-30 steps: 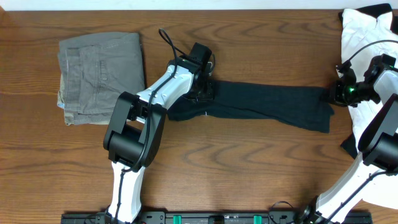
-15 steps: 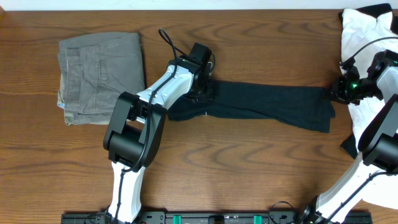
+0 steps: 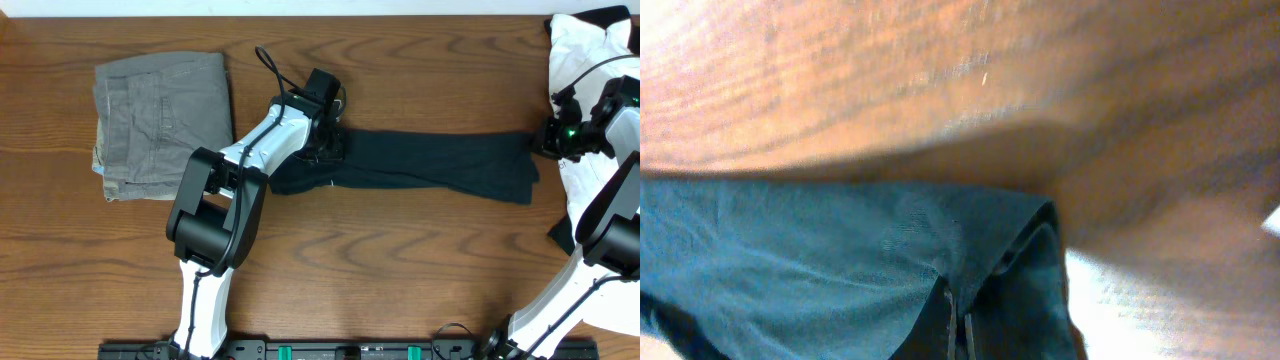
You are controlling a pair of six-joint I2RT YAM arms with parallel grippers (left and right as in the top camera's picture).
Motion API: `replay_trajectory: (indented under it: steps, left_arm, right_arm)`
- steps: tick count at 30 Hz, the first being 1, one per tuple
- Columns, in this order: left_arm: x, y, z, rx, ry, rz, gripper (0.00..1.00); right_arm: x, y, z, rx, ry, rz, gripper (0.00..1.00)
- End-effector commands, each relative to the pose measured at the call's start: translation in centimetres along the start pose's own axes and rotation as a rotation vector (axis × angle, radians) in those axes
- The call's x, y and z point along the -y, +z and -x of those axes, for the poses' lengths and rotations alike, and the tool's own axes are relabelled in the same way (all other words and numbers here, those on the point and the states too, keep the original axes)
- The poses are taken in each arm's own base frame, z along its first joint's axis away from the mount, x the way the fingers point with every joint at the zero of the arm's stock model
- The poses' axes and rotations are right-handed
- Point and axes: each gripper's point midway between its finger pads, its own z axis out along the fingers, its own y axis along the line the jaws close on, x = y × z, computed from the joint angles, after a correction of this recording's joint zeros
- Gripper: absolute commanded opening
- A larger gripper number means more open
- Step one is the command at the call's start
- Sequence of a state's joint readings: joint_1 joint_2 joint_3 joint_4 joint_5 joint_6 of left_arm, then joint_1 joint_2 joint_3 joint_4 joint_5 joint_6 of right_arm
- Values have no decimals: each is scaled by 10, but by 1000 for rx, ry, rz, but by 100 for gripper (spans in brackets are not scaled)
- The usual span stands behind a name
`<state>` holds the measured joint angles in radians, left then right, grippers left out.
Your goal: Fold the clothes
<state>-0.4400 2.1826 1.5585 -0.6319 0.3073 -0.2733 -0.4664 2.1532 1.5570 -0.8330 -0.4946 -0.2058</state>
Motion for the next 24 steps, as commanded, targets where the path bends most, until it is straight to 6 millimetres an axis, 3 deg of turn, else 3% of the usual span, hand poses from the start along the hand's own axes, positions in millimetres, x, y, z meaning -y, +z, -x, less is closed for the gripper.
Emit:
replay_trajectory:
  steps: [1,4,8,16,20,24]
  left_arm:
    - [-32,16,-10,-36,-25,121,9]
    - [-32,16,-10,-36,-25,121,9]
    - [-32,16,-10,-36,-25,121,9]
    - [-30,14,-6,-19,-16,115,9]
    - [-19,-6,11,42,19,95,8]
    - [-1,-43,33,142,44,61,11]
  right_arm:
    - [-1,2,11,29,10,-1,1]
    - [-1,3,16,45,-2,-4,3]
    - [1,4,18,49,-15,-30,20]
    - [4,10,29,87,-63,-96,25]
    - [5,0,37,97,-72,-130,33]
    - [0,-13,31,53,-65,-173,37]
